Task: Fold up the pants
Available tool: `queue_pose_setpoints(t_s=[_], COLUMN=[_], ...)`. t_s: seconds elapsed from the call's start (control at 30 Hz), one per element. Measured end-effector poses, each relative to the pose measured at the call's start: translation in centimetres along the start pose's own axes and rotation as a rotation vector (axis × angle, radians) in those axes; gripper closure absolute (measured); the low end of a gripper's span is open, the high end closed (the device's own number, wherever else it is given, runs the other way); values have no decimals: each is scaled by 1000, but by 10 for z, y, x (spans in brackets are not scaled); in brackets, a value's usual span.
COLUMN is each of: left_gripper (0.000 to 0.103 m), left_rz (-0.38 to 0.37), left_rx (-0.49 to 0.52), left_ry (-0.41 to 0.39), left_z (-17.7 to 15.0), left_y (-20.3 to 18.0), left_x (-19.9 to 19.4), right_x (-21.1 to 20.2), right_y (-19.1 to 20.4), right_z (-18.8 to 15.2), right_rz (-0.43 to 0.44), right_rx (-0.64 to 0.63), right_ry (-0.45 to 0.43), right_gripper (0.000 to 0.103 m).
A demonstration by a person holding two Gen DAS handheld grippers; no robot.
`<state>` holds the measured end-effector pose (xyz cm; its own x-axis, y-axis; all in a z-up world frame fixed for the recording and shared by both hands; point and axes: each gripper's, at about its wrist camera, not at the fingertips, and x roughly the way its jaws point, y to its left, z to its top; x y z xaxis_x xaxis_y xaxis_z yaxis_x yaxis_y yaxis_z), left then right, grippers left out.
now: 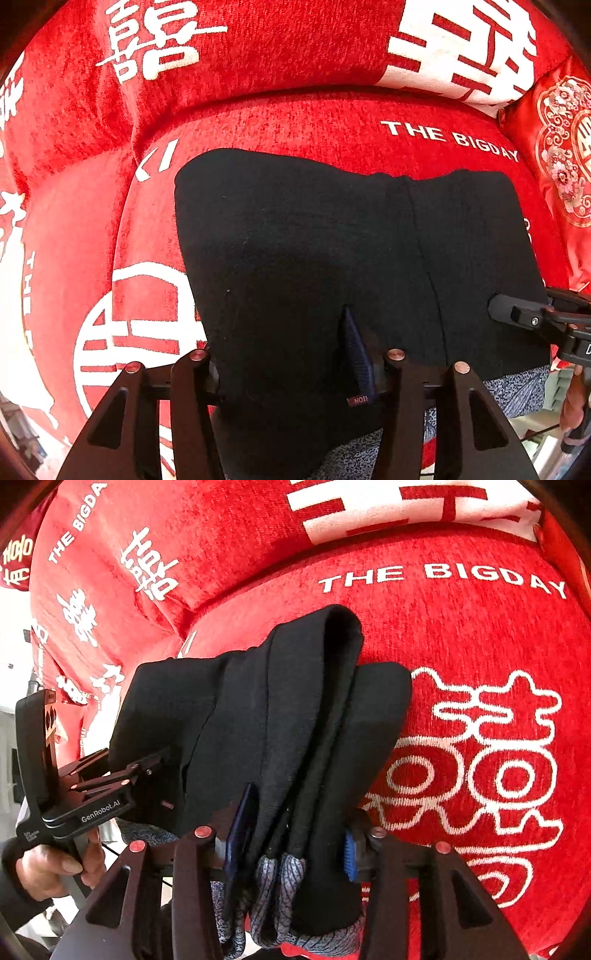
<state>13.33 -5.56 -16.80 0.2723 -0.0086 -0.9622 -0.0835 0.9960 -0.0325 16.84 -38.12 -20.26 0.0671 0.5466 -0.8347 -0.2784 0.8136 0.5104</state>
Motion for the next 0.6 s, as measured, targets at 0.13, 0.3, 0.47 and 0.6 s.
queue_pose_setpoints(t_s=[0.13,0.3,0.47,0.6], left_gripper=[50,50,50,54], left_rz=[12,33,42,39], left_rx=[1,3,7,6], left_ry=[6,4,8,3], left_z=[1,0,1,1], left_y=[-2,-6,-8,-9], left_x=[0,0,0,-7], right_x=[0,0,-1,-5], right_y=[2,-1,-2,5], right_z=[0,1,0,-2], right_rz=[5,18,21,14], right_rx=[0,-1,-8,-30], right_ry=[0,1,-3,-10], right_gripper=[57,57,57,60])
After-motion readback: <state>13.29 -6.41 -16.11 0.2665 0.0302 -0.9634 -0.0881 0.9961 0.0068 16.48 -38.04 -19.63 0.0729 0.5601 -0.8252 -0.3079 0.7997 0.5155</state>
